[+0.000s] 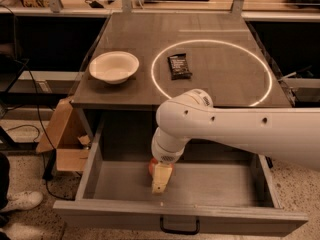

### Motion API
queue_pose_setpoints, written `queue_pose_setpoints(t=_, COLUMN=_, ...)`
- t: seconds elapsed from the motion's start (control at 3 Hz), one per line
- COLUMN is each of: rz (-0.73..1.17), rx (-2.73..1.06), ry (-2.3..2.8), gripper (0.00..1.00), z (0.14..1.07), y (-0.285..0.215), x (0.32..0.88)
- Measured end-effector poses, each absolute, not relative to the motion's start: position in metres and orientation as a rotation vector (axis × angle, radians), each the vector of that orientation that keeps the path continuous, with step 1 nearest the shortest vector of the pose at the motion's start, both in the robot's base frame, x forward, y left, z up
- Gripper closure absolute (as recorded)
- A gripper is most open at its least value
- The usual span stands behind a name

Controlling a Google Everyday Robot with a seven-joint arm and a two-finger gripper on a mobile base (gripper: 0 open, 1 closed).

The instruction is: Pick apple from top drawer and place on counter

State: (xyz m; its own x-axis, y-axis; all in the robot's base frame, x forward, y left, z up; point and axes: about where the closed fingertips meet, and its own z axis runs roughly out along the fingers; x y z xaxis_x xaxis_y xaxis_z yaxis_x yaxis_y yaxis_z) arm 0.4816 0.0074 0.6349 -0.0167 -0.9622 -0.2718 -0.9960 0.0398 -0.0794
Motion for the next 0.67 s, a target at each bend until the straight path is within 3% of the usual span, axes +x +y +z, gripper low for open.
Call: queue_pose_setpoints(t=0.67, rz=0.222, rx=-2.004, ry=2.091, gripper=0.00, z=0.6180, y=0.0044, x=0.4800)
